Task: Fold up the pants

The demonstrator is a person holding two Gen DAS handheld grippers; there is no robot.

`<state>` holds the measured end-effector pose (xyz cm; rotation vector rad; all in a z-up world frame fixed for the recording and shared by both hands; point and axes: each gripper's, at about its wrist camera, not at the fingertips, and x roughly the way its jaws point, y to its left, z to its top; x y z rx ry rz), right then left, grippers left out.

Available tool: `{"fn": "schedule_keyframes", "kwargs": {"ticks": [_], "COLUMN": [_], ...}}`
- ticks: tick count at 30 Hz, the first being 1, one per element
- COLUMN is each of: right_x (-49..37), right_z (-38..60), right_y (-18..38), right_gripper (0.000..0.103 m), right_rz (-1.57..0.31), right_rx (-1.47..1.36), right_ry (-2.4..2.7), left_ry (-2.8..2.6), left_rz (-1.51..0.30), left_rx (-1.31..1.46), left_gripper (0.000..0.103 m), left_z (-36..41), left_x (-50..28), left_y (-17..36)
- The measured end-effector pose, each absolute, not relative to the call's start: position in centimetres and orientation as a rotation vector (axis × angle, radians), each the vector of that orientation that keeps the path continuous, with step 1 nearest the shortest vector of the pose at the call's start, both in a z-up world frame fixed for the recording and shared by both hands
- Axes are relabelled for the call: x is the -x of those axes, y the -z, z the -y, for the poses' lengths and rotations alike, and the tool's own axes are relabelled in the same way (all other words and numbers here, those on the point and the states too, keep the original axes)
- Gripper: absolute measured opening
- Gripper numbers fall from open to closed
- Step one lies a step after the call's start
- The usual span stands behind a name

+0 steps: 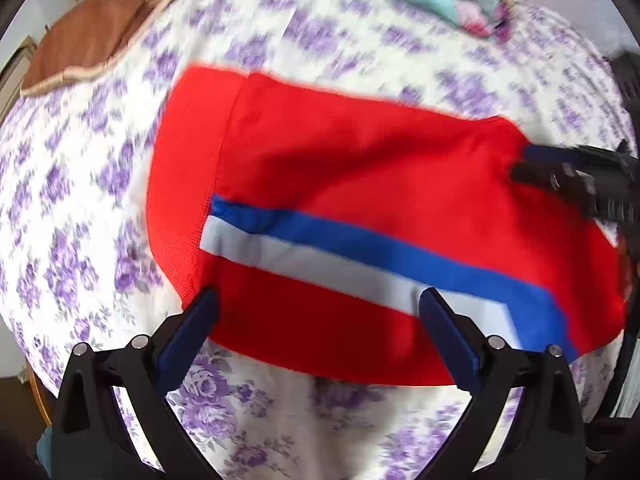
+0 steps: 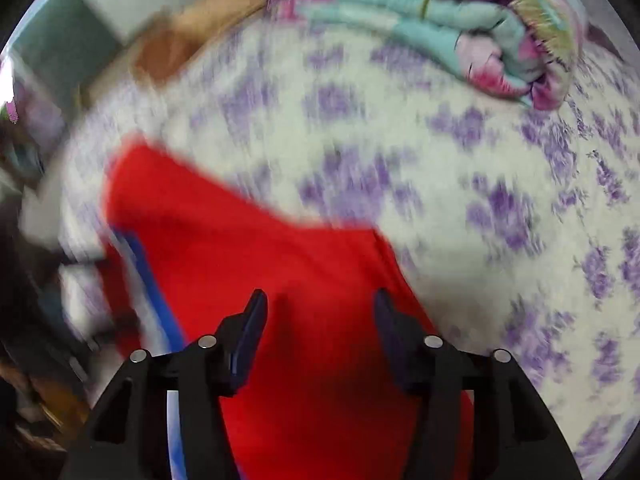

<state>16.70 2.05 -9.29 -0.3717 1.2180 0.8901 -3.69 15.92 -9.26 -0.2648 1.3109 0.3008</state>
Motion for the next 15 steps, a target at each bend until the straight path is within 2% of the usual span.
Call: {"fn": "schedule_keyframes", "kwargs": {"ticks": [3, 5, 10, 13, 15], "right_x": [-16.7, -16.2, -12.2, -8.3, -5.3], "right_z": [1.9, 6.7, 21.0, 29.7, 34.6], "right_y": [7.7, 5.6, 2.9, 3.3, 4.2], "right_gripper": [0.054, 0.066, 0.069, 0.069, 0.074], "right_rz": [-1.193, -1.137, -1.094, -1.121, -1.148], "right_rx": [0.254, 0.15, -0.019, -0.175, -0.317], "right_ry": [-0.802, -0.697, -0.491, -0.317, -0.217], "left_ry": [-0.323, -0.327, -0.317, -0.313, -0.286], "left_rz": [-1.31, -1.298, -1.248, -1.237, -1.237], "left_rx": [0.25, 0.254, 0.271, 0.234, 0.219], "left_gripper": [0.098, 0.098, 0.098, 0.098, 0.098], "left_z": [-15.8, -15.6, -15.9, -15.1, -14.6], "left_x": [3.1, 2.5, 1.9, 1.7, 2.2], "left_y": [9.3, 8.7, 6.6, 5.9, 6.0]}}
